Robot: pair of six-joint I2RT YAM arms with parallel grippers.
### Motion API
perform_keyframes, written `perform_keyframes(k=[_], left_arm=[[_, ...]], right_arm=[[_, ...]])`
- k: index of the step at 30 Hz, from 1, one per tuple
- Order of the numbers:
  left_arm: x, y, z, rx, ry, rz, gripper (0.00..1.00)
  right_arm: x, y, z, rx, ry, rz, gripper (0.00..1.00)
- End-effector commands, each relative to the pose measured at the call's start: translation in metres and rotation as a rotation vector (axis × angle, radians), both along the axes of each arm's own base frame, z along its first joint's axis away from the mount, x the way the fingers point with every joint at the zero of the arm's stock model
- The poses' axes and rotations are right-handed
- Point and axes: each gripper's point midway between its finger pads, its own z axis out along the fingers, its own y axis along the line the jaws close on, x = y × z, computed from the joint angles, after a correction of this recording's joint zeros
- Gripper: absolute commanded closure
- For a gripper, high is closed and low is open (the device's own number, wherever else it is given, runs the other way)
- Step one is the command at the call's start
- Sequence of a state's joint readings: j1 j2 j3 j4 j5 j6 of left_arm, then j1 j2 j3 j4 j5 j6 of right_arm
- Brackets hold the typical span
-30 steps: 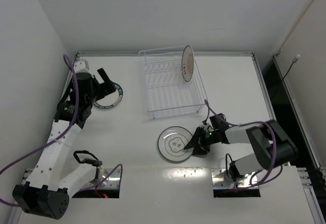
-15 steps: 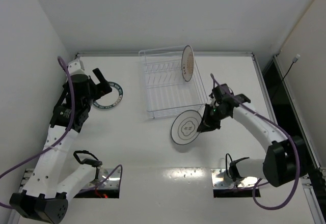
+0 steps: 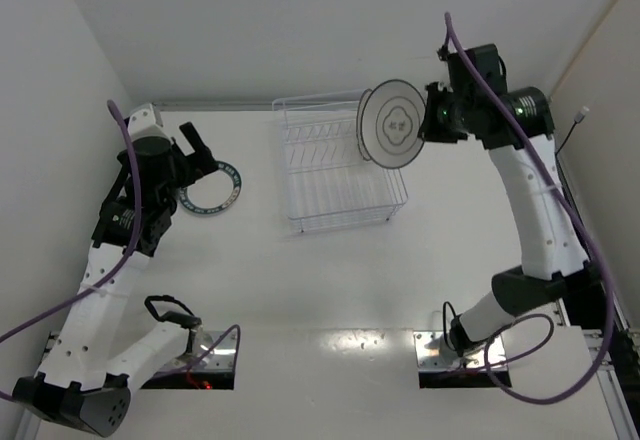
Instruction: Load the plates into the dish rack
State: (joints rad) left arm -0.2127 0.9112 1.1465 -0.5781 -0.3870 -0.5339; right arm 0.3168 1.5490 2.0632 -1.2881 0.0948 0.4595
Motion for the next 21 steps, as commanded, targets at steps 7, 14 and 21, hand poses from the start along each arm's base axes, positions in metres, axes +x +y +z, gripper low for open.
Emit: perform_keyframes(k=[7,14,21], left_arm=[[0.008,0.004,0.049,0.06,-0.052,0.009,0.01],[0.011,0.008,0.055,0.105,-0.017,0.017,0.01],[0.017,0.01,0.048,0.141,0.02,0.017,0.01]], right_arm=[[0.157,-0.007,-0.021,-0.305,-0.279,-0.245,1.0],[0.218,0.019,-0.052,-0.441,-0.337,-0.257,1.0],[0.229,0.024,-0.102,-0.505,-0.274,-0.256,1.0]])
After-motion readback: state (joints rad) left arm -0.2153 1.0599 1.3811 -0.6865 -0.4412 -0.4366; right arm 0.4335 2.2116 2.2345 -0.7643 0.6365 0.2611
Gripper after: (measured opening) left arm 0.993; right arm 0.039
